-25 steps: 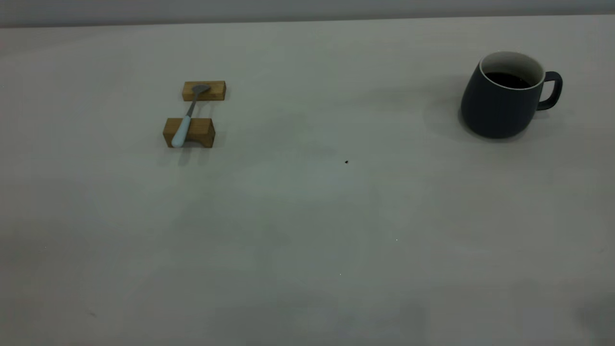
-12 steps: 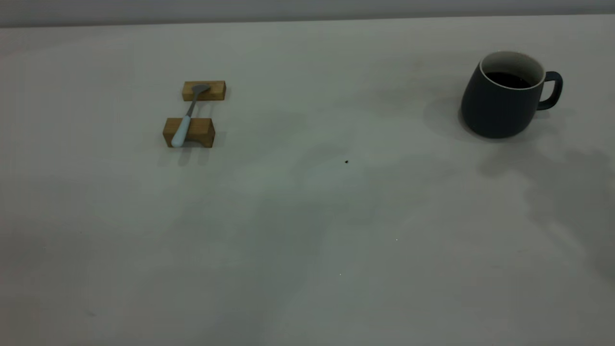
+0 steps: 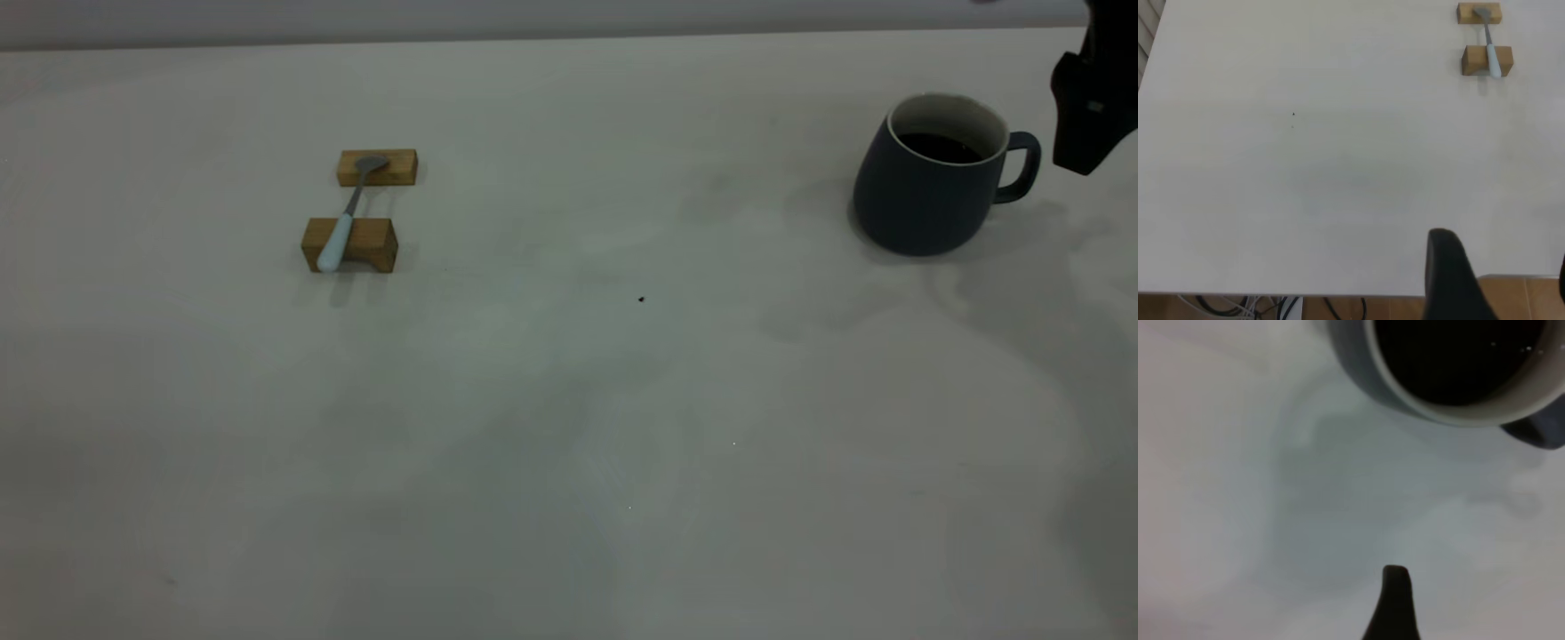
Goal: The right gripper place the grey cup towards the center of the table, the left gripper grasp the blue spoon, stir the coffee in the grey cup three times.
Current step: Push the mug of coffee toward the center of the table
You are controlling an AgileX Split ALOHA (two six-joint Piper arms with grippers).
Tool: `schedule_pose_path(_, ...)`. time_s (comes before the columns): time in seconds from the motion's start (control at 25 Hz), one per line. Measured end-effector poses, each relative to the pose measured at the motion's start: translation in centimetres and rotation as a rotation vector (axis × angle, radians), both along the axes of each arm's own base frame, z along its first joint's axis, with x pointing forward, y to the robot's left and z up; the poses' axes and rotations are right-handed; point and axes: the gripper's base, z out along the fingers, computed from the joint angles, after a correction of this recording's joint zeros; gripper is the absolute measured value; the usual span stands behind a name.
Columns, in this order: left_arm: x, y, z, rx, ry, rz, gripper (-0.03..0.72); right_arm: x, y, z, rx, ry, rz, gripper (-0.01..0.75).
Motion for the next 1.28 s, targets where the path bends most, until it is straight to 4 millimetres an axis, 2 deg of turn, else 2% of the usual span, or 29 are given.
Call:
schedule_pose_path(0.36,0.0,0.0,0.0,0.0,0.0,0.0,0.465,2.2,-0.3,-2.8,-0.084,-0.09,0.149,0.695)
schedule_pose_path(0.56,0.0,0.0,0.0,0.0,0.0,0.0,0.465,2.8,0.0,-4.9,-0.096,-0.086,0.24,0.687)
schedule_pose_path(0.68,0.0,0.0,0.0,0.0,0.0,0.0,0.465,2.9,0.5,-5.5,-0.095,-0.101,0.278,0.684)
schedule_pose_path(0.96,0.0,0.0,0.0,0.0,0.0,0.0,0.465,2.8,3.8,-5.6,-0.082,-0.121,0.355,0.675)
schedule_pose_path(1.28,0.0,0.0,0.0,0.0,0.0,0.0,0.465,1.7,10.1,-5.6,-0.003,-0.135,0.41,0.664)
